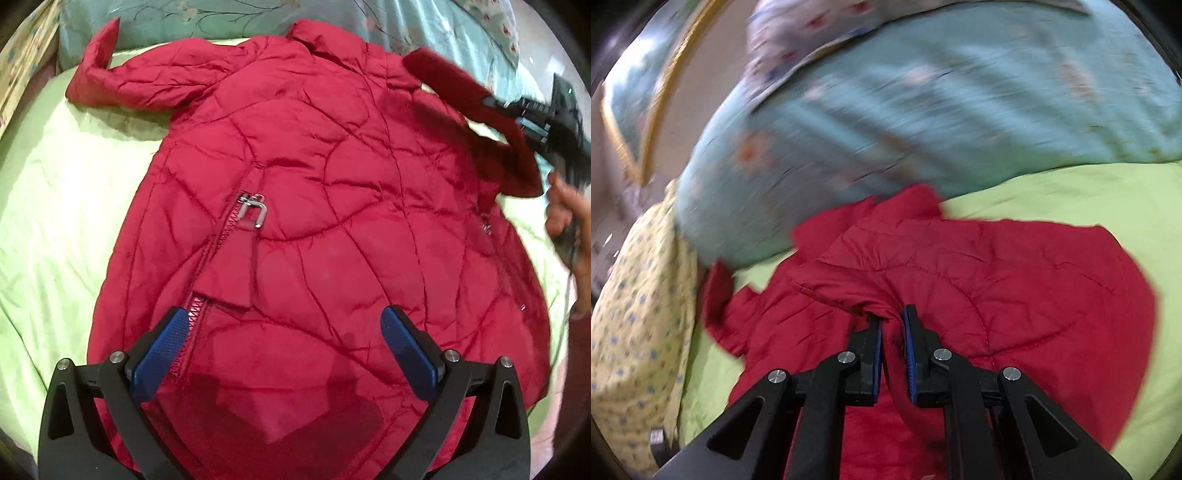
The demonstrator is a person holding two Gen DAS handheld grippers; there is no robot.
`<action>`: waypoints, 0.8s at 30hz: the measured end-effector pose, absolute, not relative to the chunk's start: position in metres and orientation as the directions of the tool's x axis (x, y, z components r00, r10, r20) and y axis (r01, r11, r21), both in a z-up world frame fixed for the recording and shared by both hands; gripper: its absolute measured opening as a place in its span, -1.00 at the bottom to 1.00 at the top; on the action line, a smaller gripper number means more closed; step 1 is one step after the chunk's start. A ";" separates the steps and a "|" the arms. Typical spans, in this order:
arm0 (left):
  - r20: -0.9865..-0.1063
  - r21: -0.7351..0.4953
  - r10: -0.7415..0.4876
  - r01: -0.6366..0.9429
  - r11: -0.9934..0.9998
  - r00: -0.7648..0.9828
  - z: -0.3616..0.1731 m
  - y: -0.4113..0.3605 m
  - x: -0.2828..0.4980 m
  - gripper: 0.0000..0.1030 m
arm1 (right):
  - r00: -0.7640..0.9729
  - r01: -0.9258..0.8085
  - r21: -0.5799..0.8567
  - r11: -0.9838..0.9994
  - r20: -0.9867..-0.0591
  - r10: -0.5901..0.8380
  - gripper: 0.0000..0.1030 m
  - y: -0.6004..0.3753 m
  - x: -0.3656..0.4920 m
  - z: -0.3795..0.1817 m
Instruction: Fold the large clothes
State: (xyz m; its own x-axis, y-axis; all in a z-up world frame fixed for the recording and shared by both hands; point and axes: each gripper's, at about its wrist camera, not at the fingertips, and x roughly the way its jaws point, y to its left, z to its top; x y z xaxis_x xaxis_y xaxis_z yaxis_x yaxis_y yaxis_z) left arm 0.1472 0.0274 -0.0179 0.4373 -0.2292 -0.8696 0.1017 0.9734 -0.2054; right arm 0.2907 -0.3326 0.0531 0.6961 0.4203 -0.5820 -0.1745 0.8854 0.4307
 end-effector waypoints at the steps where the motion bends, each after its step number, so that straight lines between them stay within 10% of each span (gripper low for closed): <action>1: -0.864 -0.225 -0.244 0.097 0.970 0.440 -0.016 0.030 0.147 1.00 | 0.684 -0.197 0.418 0.887 -0.589 0.430 -0.80 -0.318 0.290 0.049; 24: -0.649 -0.689 -0.673 0.099 0.717 0.354 -0.015 0.047 0.325 1.00 | 0.458 -0.481 0.352 0.803 -0.680 0.573 -0.68 -0.191 0.269 -0.027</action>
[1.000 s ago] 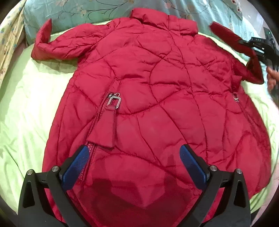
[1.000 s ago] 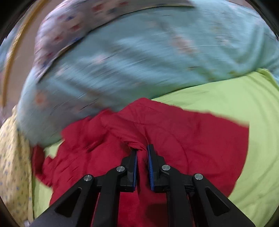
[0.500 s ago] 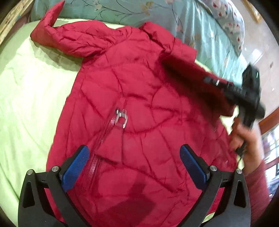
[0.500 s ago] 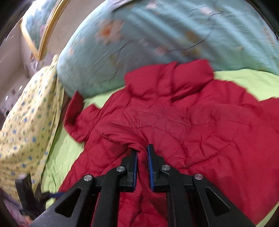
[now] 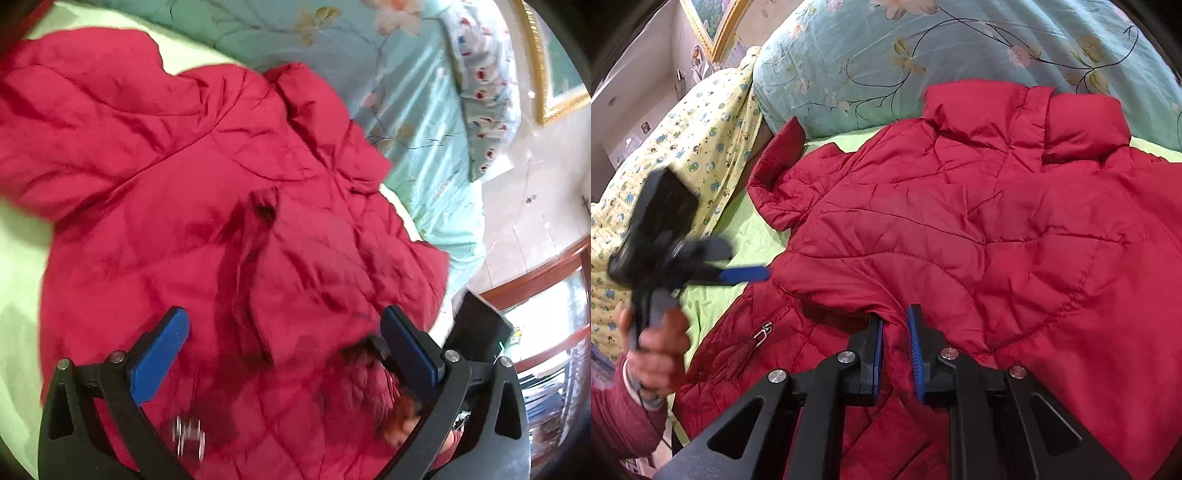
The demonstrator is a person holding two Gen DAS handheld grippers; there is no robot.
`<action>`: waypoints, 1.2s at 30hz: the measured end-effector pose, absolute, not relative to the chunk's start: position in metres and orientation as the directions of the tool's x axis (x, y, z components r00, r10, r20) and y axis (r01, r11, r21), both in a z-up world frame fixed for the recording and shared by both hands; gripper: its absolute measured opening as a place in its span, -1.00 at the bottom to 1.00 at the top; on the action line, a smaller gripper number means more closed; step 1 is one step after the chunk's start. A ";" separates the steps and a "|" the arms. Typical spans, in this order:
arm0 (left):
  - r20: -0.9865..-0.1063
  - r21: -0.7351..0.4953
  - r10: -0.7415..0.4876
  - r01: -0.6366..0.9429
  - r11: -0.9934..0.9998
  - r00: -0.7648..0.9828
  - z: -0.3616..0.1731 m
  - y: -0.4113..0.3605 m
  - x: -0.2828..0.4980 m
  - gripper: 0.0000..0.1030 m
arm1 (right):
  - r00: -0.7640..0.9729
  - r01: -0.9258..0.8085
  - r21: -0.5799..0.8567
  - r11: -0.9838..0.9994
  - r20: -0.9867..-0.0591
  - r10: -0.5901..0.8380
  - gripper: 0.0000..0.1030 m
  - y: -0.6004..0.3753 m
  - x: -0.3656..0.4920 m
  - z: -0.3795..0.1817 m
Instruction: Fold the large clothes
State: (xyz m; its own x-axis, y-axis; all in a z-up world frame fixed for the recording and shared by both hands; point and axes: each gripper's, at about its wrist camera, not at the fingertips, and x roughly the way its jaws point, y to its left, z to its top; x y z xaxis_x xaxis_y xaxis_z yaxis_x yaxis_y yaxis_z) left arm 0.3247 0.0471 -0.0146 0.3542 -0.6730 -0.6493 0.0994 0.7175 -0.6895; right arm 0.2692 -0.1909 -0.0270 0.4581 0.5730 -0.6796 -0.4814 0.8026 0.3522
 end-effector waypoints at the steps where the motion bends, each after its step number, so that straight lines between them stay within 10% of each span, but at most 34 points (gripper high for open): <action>1: -0.650 -0.692 -0.677 0.099 0.715 0.345 -0.018 0.044 0.331 1.00 | 0.455 -0.478 0.360 0.801 -0.678 0.577 -0.67 -0.192 0.270 -0.028; 4: -0.645 -0.699 -0.693 0.117 0.705 0.322 -0.026 0.034 0.343 0.37 | 0.451 -0.458 0.387 0.800 -0.675 0.584 -0.66 -0.197 0.271 -0.031; 6: -0.641 -0.709 -0.707 0.124 0.695 0.299 -0.031 0.029 0.345 -0.47 | 0.450 -0.445 0.396 0.803 -0.676 0.583 -0.65 -0.199 0.270 -0.032; 8: -0.644 -0.705 -0.704 0.127 0.698 0.299 -0.031 0.032 0.345 -0.68 | 0.459 -0.430 0.394 0.812 -0.679 0.572 -0.64 -0.203 0.268 -0.033; 14: -0.719 -0.536 -0.541 0.148 0.831 0.436 -0.008 0.049 0.334 -0.76 | 0.452 -0.395 0.496 0.773 -0.628 0.634 -0.26 -0.231 0.257 -0.028; 22: -0.758 -0.377 -0.396 0.147 0.914 0.518 0.003 0.061 0.338 -0.75 | 0.685 -0.241 0.456 0.857 -0.545 0.483 -0.23 -0.304 0.258 0.012; 29: -0.744 -0.247 -0.240 0.076 0.966 0.624 0.013 0.062 0.327 -0.67 | 0.665 -0.081 0.405 0.911 -0.658 0.352 -0.20 -0.324 0.303 -0.016; 36: -0.644 -0.353 -0.288 0.059 0.934 0.709 0.044 0.087 0.296 -0.67 | 0.636 -0.043 0.432 0.901 -0.684 0.358 -0.19 -0.319 0.318 -0.053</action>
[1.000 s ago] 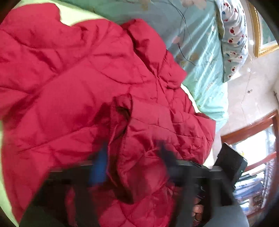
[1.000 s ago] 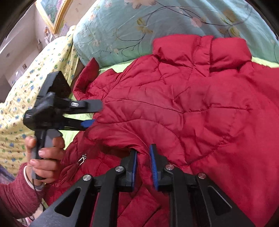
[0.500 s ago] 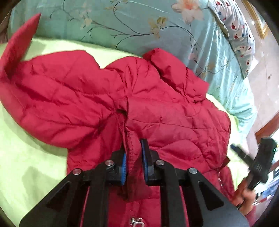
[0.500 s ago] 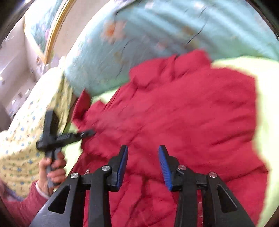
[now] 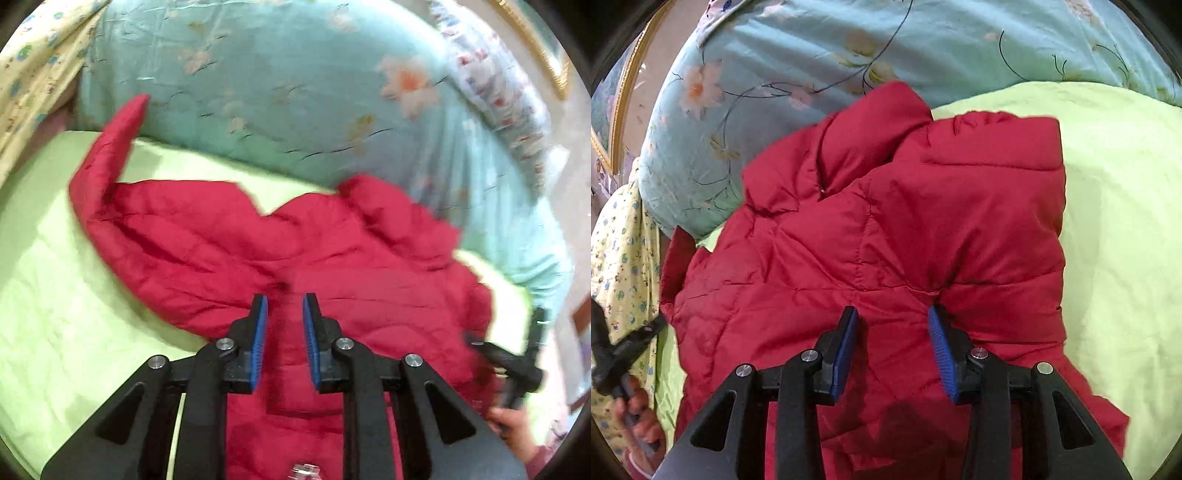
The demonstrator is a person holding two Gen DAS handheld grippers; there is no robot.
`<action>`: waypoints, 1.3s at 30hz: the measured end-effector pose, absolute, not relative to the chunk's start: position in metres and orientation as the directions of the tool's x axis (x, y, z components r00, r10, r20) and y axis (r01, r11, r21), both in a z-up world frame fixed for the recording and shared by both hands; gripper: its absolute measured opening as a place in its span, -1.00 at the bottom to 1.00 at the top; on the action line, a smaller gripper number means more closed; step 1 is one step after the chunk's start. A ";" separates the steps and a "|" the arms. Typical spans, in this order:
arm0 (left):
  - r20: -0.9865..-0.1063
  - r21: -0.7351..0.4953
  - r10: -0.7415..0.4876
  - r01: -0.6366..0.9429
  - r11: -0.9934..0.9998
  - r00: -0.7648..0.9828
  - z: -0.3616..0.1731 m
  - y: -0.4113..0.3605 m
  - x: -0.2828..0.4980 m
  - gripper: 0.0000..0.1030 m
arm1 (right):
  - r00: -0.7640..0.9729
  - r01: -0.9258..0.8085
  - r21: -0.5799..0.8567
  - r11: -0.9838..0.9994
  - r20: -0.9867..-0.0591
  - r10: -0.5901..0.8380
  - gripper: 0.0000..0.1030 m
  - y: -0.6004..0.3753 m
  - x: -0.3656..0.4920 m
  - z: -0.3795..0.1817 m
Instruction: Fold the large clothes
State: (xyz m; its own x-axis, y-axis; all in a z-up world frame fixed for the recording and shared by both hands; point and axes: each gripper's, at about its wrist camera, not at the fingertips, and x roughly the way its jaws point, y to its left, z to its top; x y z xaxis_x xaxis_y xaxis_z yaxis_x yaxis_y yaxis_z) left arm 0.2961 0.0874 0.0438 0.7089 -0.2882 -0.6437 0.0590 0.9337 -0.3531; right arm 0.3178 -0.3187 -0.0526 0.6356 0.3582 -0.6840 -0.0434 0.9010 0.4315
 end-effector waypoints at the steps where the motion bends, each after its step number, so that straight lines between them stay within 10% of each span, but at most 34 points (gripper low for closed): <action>1: -0.642 -0.380 -0.349 0.112 0.918 0.683 0.044 0.079 0.297 -0.67 | 0.637 -0.042 0.432 0.901 -0.683 0.358 -0.17 -0.318 0.319 -0.053; 11: -0.800 -0.255 -0.305 0.168 0.952 0.516 -0.026 0.012 0.329 -0.67 | 0.631 -0.075 0.394 0.916 -0.693 0.350 0.00 -0.311 0.316 -0.043; 39: -0.806 -0.240 -0.277 0.139 0.961 0.523 -0.035 0.025 0.333 -0.70 | 0.700 -0.104 0.109 0.989 -0.698 0.151 0.05 -0.265 0.284 -0.016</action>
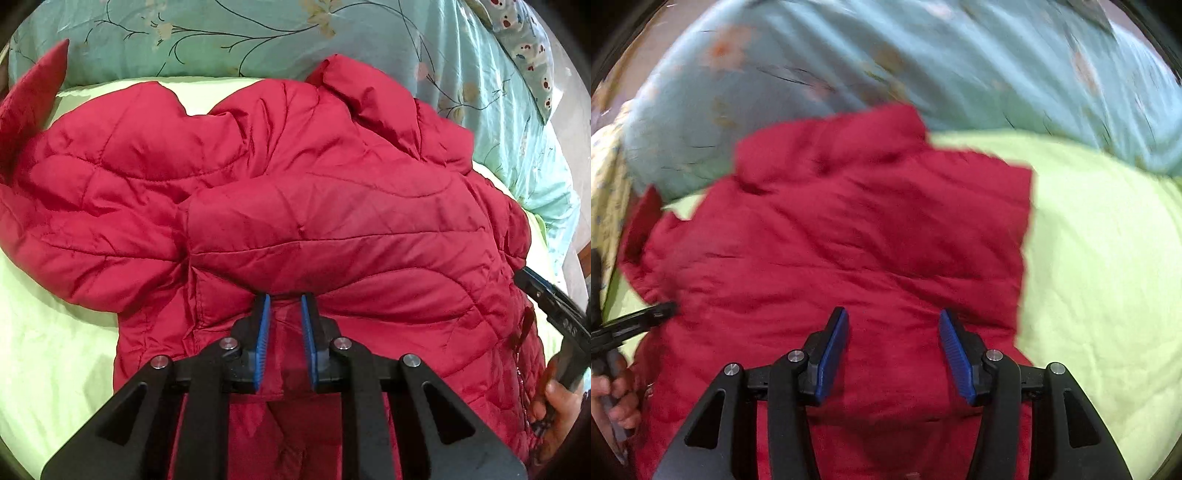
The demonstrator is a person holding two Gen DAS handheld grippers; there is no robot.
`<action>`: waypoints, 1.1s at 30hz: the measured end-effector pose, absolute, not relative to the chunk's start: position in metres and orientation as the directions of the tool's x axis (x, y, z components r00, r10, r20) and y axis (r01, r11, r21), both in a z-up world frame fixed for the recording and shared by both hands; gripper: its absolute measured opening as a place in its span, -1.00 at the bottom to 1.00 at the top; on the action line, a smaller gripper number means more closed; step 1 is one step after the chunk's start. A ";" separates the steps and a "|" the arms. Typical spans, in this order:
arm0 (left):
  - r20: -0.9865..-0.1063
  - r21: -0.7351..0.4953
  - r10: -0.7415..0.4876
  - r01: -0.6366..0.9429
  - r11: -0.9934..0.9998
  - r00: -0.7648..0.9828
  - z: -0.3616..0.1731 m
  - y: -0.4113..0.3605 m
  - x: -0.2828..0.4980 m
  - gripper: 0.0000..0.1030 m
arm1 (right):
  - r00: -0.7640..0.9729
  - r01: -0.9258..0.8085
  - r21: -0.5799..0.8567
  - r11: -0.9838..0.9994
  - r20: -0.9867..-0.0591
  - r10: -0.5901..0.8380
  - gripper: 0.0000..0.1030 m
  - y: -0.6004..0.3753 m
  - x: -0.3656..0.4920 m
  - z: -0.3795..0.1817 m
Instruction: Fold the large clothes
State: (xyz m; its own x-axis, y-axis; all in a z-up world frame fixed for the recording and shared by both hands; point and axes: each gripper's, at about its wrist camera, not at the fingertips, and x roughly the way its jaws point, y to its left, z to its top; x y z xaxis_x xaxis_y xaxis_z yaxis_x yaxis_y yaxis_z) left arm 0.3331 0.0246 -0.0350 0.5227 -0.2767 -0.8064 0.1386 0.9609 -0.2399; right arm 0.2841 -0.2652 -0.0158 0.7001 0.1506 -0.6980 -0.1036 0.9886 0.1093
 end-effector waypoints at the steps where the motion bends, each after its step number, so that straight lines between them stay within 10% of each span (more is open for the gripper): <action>1: -0.807 -0.237 -0.275 0.140 0.961 0.523 -0.035 0.025 0.333 -0.70 | 0.695 -0.138 0.090 0.986 -0.701 0.161 0.03 -0.252 0.285 -0.015; 16: -0.756 -0.388 -0.394 0.128 0.913 0.523 -0.027 0.060 0.318 -0.70 | 0.585 -0.149 0.174 0.973 -0.778 0.229 0.13 -0.241 0.314 -0.057; 33: -0.767 -0.297 -0.218 -0.032 0.954 0.604 -0.004 0.133 0.288 -0.67 | 0.615 -0.197 0.309 0.930 -0.700 0.363 0.14 -0.264 0.233 -0.023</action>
